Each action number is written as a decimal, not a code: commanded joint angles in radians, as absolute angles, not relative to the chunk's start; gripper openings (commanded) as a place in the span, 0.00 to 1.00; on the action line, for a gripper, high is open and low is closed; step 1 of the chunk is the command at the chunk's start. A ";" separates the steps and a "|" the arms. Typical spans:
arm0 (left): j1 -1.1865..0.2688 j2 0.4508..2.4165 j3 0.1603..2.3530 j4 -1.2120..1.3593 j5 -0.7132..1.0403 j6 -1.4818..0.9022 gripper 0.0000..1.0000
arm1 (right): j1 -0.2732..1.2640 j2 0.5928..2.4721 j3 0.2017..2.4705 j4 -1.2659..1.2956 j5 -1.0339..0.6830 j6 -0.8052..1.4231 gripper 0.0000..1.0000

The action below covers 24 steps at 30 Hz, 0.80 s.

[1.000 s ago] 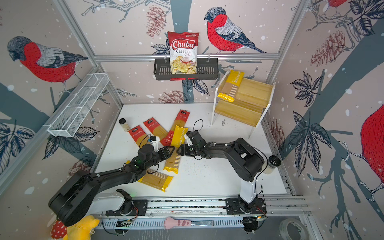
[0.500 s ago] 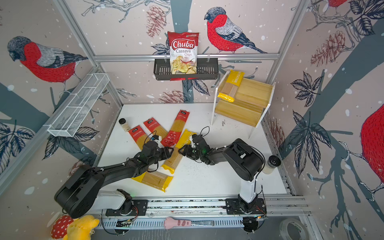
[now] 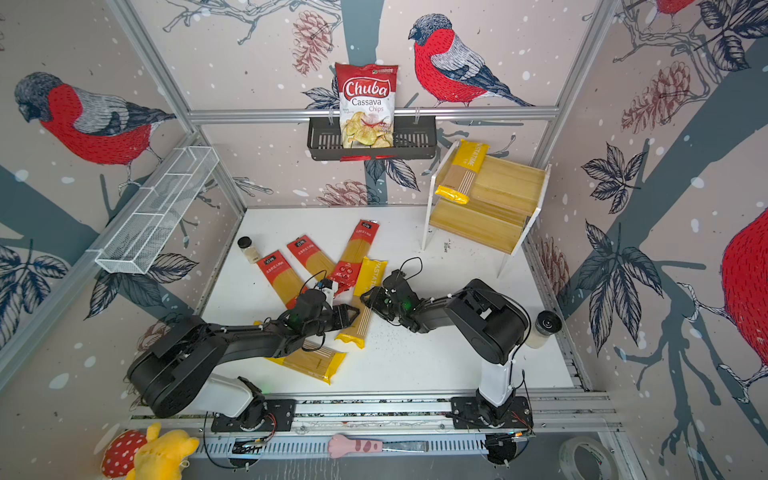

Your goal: Place and organize the pasta boxes and bags onto the shelf

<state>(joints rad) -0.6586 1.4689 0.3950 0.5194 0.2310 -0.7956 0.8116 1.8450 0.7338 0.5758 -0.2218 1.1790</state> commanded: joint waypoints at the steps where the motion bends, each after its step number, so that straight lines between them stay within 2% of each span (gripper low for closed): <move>1: -0.673 1.485 0.386 0.568 0.277 -0.833 0.49 | 0.809 1.848 0.720 0.588 -0.227 1.149 0.40; 3: -0.670 1.485 0.382 0.552 0.263 -0.825 0.47 | 0.811 1.824 0.712 0.586 -0.208 1.098 0.31; 10: -0.655 1.415 0.386 0.510 0.273 -0.801 0.47 | 0.799 1.763 0.679 0.615 -0.218 0.949 0.13; 18: -0.572 1.197 0.413 0.330 0.257 -0.746 0.52 | 0.789 1.687 0.636 0.679 -0.258 0.897 0.07; 24: -0.526 1.040 0.380 0.429 0.279 -0.776 0.65 | 0.795 1.529 0.612 0.649 -0.268 0.798 0.06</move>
